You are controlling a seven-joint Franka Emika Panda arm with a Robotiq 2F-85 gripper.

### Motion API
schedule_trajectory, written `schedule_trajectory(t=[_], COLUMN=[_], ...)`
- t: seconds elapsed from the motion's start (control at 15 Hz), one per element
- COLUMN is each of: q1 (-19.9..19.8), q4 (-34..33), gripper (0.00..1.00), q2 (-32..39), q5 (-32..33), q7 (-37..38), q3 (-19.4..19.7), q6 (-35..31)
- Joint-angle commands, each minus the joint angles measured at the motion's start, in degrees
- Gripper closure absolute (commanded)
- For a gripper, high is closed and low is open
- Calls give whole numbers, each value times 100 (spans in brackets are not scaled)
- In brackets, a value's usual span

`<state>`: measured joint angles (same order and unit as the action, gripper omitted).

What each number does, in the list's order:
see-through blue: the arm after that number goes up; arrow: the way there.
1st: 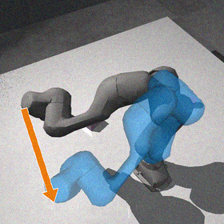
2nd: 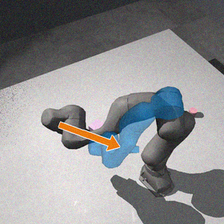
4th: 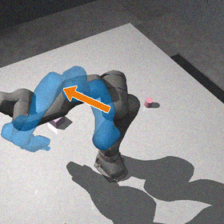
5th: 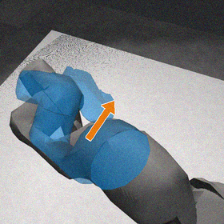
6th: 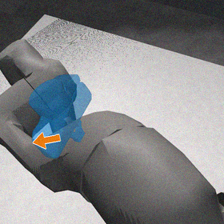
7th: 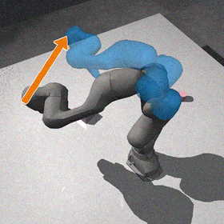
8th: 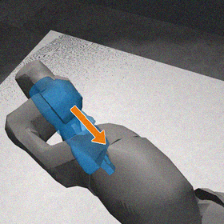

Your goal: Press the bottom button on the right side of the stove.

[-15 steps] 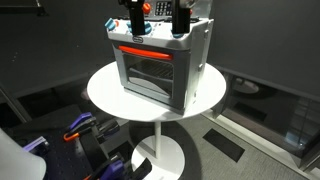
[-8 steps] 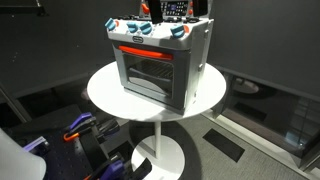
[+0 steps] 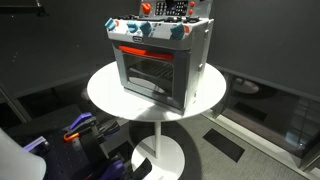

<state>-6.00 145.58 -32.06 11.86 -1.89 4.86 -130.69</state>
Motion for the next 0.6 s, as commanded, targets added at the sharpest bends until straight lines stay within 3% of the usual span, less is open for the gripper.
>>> schedule_trajectory(t=[0.0,0.53], q1=[78,327], q4=[-605,-1887], gripper=[0,0], q2=[752,2207], q5=[-211,-457], q7=[275,545], q3=[-183,-478], q6=[-345,-582])
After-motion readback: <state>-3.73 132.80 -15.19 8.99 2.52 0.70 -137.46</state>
